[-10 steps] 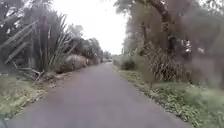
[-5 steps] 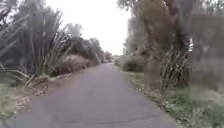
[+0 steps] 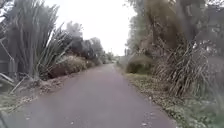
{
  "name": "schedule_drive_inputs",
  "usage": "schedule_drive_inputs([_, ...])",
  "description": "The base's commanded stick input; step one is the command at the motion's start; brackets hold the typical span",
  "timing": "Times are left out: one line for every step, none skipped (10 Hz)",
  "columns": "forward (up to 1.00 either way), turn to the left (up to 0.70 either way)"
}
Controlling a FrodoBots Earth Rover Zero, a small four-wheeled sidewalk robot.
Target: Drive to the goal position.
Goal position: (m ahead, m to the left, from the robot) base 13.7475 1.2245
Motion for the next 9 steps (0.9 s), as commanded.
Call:
schedule_drive_inputs([1.0, 0.01])
schedule_drive_inputs([1.0, 0.15])
schedule_drive_inputs([1.0, 0.29])
schedule_drive_inputs([1.0, 0.0])
schedule_drive_inputs([1.0, 0.0])
schedule_drive_inputs([1.0, 0.0])
schedule_drive_inputs([1.0, 0.0])
schedule_drive_inputs([1.0, 0.0])
schedule_drive_inputs([1.0, 0.0])
